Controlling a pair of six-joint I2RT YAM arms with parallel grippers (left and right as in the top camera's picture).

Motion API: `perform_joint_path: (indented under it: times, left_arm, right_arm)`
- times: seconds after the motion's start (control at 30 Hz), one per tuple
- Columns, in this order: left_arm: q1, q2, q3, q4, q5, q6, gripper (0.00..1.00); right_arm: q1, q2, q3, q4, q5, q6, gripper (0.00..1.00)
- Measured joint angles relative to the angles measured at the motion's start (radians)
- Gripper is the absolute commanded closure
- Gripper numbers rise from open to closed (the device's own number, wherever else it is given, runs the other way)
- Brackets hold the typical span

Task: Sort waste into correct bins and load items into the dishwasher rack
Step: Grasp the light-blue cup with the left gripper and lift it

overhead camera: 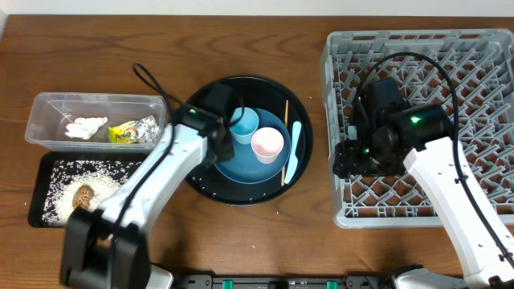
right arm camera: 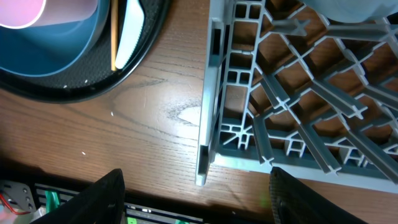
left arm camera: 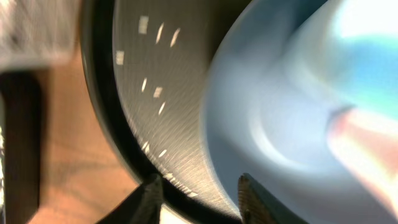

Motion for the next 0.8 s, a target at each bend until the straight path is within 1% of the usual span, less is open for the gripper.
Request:
perform_joint_path:
  times: [0.07,0.23,0.5,0.8]
  left_arm:
    - [0.000,-0.055,0.030,0.035,0.005,0.008,0.43]
    - [-0.001,-0.110,0.050,0.124,0.065,0.010,0.43]
    - [-0.004,0.031,0.050,0.216,0.109,-0.021,0.43]
    - [-0.004,0.144,0.050,0.253,0.114,-0.027,0.45]
  right_arm:
    - [0.000,0.000,0.000,0.000,0.000,0.000,0.31]
    - [0.000,0.000,0.000,0.001,0.000,0.000,0.31]
    - [0.000,0.000,0.000,-0.002,0.000,0.000,0.31]
    - [0.000,0.000,0.000,-0.010,0.000,0.000,0.30]
